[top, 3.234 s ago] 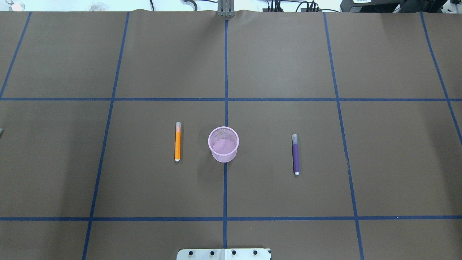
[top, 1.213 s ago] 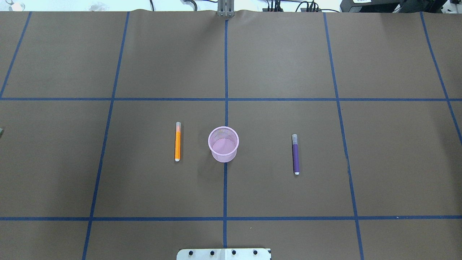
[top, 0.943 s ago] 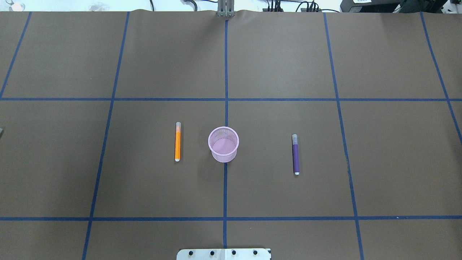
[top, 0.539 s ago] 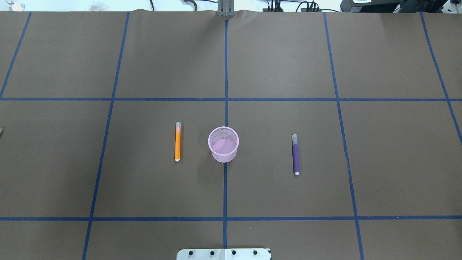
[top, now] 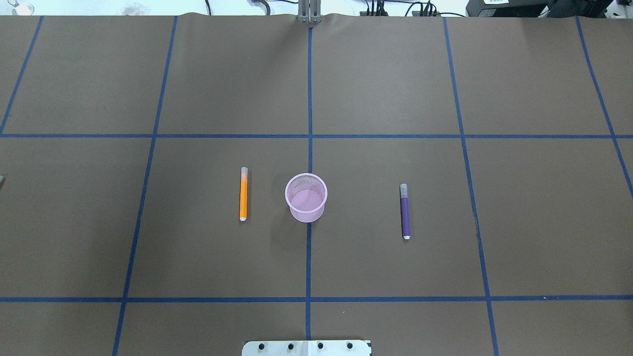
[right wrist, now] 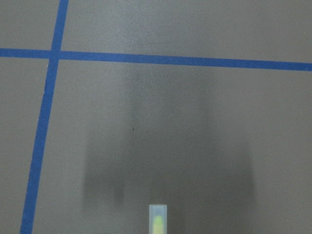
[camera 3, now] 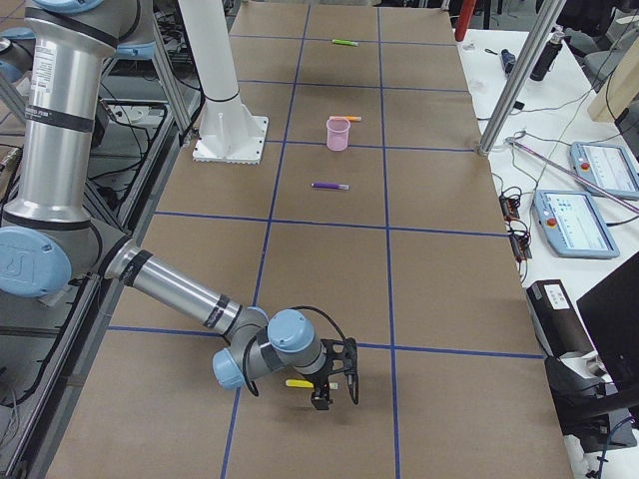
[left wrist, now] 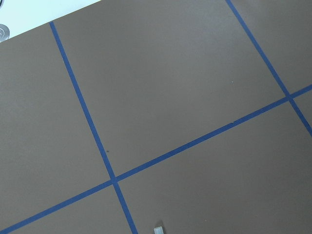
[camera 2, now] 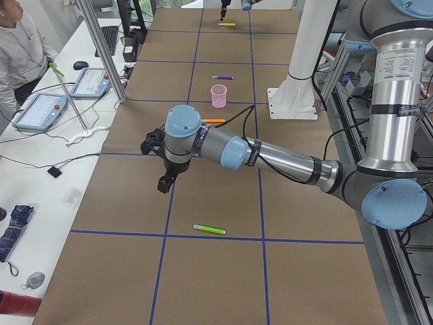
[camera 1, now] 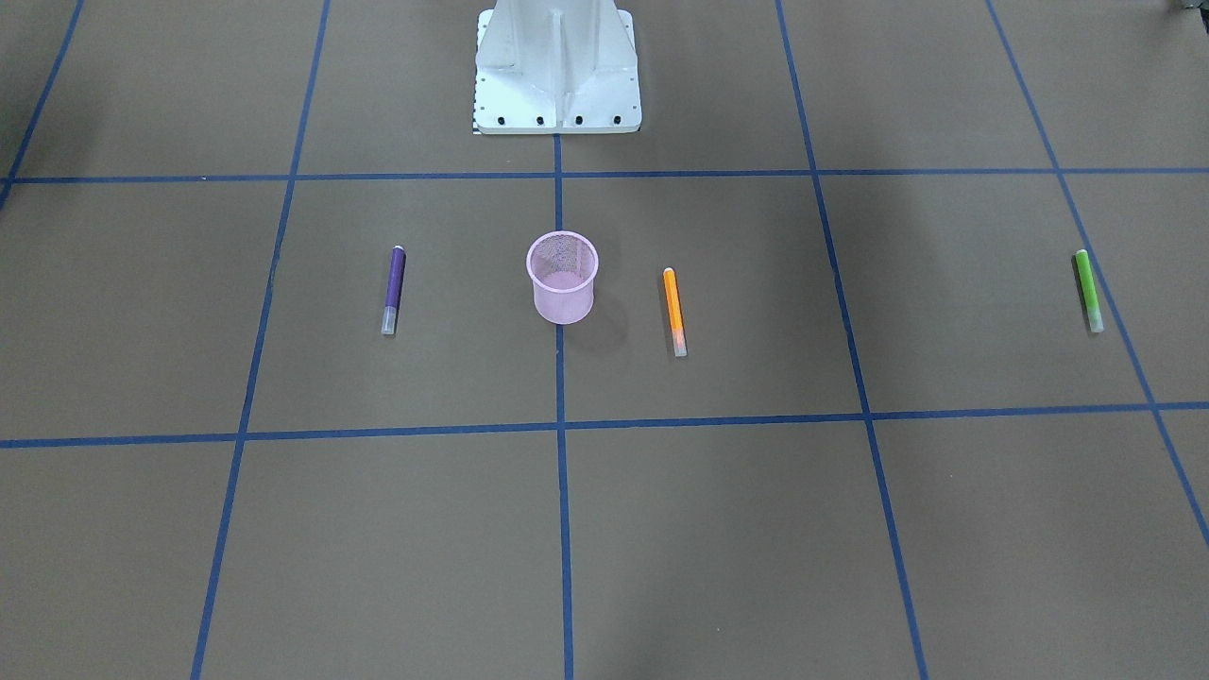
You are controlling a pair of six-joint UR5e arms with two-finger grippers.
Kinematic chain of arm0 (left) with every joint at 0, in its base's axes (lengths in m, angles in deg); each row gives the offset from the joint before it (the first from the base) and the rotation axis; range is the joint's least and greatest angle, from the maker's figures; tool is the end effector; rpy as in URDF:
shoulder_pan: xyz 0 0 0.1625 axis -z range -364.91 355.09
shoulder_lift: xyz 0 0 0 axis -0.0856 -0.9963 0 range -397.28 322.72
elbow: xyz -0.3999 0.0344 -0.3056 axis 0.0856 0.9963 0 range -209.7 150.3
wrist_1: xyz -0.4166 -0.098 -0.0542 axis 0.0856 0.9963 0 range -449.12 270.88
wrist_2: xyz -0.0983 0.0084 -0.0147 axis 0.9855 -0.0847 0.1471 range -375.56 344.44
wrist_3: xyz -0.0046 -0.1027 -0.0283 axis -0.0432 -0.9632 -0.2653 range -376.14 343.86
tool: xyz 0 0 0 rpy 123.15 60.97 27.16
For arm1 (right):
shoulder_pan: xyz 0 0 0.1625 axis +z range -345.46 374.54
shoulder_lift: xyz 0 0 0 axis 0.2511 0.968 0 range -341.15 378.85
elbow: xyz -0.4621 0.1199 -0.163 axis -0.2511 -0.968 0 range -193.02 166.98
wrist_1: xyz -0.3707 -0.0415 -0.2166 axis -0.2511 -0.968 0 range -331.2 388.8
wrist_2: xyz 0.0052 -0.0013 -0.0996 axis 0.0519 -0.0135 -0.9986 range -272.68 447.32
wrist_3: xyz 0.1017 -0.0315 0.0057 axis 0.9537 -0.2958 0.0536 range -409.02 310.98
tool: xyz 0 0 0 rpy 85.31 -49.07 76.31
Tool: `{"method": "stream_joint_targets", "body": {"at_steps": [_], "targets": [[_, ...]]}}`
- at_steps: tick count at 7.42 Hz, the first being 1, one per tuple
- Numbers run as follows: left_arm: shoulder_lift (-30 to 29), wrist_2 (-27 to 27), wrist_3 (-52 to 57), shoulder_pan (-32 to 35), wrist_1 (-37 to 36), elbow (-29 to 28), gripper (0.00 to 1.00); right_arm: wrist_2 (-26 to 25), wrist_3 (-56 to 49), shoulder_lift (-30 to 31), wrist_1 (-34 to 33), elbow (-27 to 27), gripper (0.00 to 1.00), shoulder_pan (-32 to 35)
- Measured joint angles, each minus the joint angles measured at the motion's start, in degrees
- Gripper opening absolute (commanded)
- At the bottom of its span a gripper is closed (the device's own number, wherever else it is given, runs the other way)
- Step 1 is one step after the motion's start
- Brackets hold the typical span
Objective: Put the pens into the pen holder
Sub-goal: 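Grasp the yellow highlighter with the right gripper and lift it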
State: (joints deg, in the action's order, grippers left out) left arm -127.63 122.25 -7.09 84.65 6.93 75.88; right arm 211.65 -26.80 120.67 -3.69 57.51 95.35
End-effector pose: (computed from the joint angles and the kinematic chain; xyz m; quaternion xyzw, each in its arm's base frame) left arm -0.0503 -0.5173 0.5835 0.2037 0.3836 0.1513 0.8880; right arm 0.0121 -0.3825 0.9043 0.1308 -0.3355 0.0391 0.9321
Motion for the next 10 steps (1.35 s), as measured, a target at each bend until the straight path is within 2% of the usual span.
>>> {"method": "stream_joint_targets", "body": {"at_steps": [4,10], "targets": [[0.00,0.00,-0.08,0.00,1.09,-0.10,1.00,-1.27,0.10,-0.03,0.04,-0.67,0.63,-3.03],[0.02,0.00,-0.08,0.00,1.16,-0.19,1.00,-1.55,0.10,-0.04,-0.04,-1.96,0.58,-3.92]]}}
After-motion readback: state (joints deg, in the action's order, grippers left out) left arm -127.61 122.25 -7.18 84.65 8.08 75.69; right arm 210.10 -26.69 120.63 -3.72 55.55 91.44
